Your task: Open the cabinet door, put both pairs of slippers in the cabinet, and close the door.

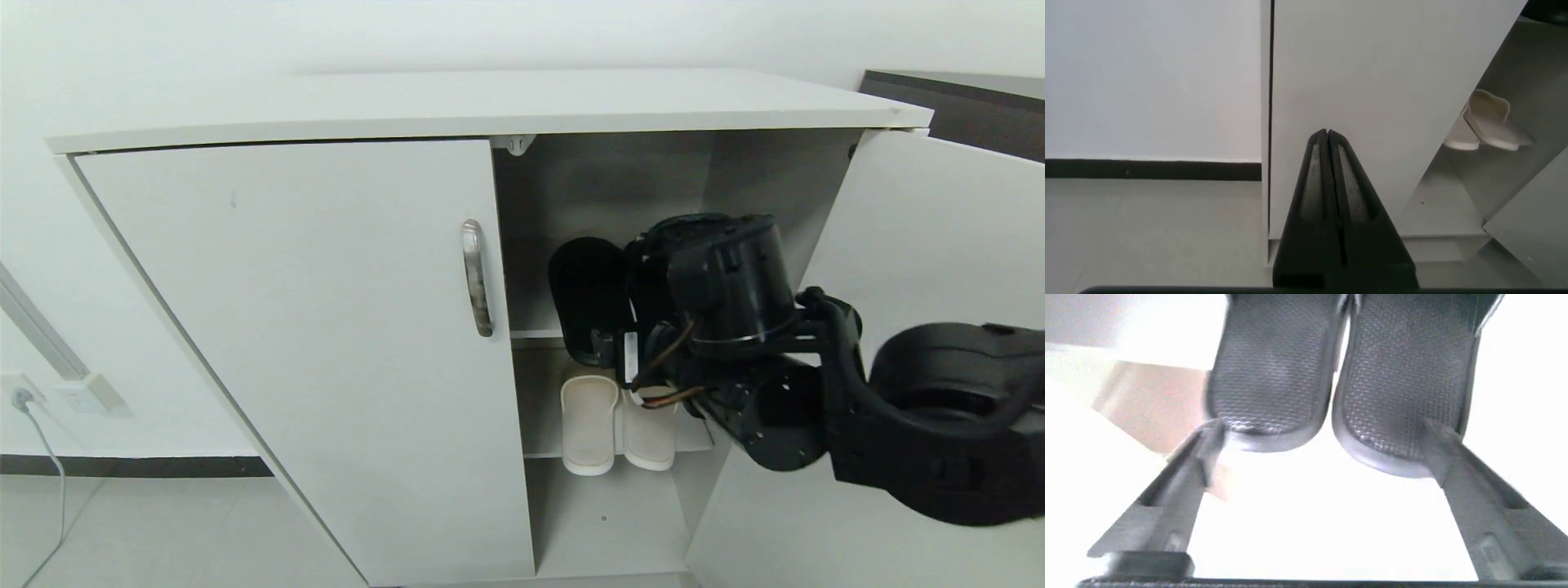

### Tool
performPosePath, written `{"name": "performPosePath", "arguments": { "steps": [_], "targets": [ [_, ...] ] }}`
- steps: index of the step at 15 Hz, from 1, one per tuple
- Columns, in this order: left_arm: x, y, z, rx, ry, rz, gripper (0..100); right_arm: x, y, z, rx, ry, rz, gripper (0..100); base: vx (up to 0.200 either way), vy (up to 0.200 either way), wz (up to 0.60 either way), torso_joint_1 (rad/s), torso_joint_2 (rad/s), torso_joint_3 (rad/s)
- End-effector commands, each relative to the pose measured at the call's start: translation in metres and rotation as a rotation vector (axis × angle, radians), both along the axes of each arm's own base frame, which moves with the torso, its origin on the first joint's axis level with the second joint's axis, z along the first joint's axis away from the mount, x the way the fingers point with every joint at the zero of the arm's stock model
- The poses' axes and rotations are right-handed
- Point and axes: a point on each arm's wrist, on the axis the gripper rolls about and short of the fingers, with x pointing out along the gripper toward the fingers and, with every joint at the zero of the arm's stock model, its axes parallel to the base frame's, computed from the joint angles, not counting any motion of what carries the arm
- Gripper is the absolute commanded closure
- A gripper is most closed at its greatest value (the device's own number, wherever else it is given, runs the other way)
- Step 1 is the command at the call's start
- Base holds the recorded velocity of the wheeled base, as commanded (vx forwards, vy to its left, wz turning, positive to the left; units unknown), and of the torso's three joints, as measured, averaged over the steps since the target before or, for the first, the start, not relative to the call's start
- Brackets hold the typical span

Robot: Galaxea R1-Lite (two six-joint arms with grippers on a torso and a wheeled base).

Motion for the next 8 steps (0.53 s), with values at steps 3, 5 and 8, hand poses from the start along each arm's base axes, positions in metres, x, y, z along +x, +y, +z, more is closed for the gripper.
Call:
{"name": "performPosePath", "arguments": {
  "steps": [3,5,8],
  "targets": [
    [0.0,0.0,0.0,0.0,0.0,0.001,100,-0.028,-0.015,-0.009,0.046,-0.04,0.049,100,0.0,0.0,0.0,0.0,0.0,0.0],
    [0.0,0.0,0.0,0.0,0.0,0.001,100,-0.028,-0.013,-0.015,0.036,-0.038,0.056,100,0.0,0.0,0.0,0.0,0.0,0.0],
    [0.0,0.0,0.0,0.0,0.0,0.001,100,-0.032,-0.008,-0.02,0.024,-0.026,0.075,100,0.0,0.0,0.0,0.0,0.0,0.0]
  ]
}}
